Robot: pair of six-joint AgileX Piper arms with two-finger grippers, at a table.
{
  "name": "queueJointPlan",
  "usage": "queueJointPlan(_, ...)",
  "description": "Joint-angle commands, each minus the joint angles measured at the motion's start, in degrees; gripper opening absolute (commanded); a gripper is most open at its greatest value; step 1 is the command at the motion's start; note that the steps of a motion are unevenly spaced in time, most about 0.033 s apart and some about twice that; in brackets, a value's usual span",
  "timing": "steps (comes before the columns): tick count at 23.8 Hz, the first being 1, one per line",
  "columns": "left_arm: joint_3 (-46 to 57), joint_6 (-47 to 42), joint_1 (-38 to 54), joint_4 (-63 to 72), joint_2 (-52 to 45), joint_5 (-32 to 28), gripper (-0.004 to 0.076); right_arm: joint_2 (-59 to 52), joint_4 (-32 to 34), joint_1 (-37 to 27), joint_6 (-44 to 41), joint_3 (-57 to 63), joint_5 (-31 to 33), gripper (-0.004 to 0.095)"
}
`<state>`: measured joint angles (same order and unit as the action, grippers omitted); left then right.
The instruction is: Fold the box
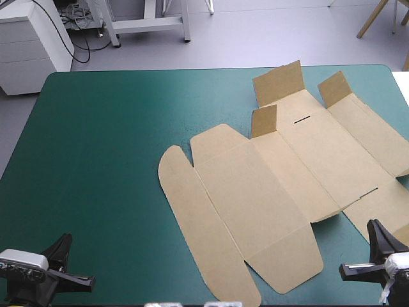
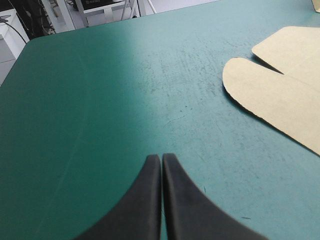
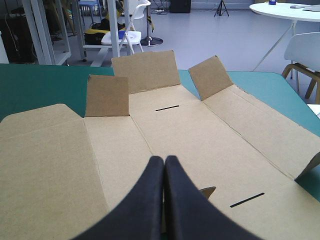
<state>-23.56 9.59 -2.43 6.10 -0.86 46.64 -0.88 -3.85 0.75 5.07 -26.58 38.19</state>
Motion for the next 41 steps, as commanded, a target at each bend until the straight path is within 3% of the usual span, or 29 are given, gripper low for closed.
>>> queueJointPlan(1,-1.06,-0.21,-0.08,0.70,0.71,-4.35,-0.0010,-1.14,0.23,0.24,0.38,-1.39,-4.33,-0.0019)
queueJointPlan(15,-1.06,-0.21,-0.08,0.70,0.71,-4.35,-0.0010,-1.04,0.34,0.24,0.19,-1.39,-4.33,0.0002)
queueJointPlan(17,-1.06,-0.21,-0.08,0.70,0.71,-4.35,-0.0010,-0.91,0.34,0.24,0.19,-1.39,-4.33,0.0129)
queueJointPlan(23,-1.06,-0.36,-0.08,0.70,0.71,-4.35,-0.0010,2.17,0.99,0.24,-0.59,-1.51,-3.93,0.0817)
queueJointPlan(24,-1.06,-0.36,-0.08,0.70,0.71,-4.35,-0.0010,2.61,0.99,0.24,-0.59,-1.51,-3.93,0.0845)
queueJointPlan(31,-1.06,-0.36,-0.08,0.70,0.71,-4.35,-0.0010,5.82,0.89,0.24,-3.23,-1.87,-3.93,0.0858)
queueJointPlan(36,-1.06,-0.36,-0.08,0.70,0.71,-4.35,-0.0010,10.75,1.32,0.24,-17.75,-6.48,-1.37,0.0855)
queueJointPlan(38,-1.06,-0.36,-0.08,0.70,0.71,-4.35,-0.0010,17.19,3.85,0.24,-30.55,-10.82,6.02,0.0854)
queueJointPlan(41,-1.06,-0.36,-0.08,0.70,0.71,-4.35,-0.0010,25.65,3.37,0.24,-35.73,-13.26,9.23,0.0855)
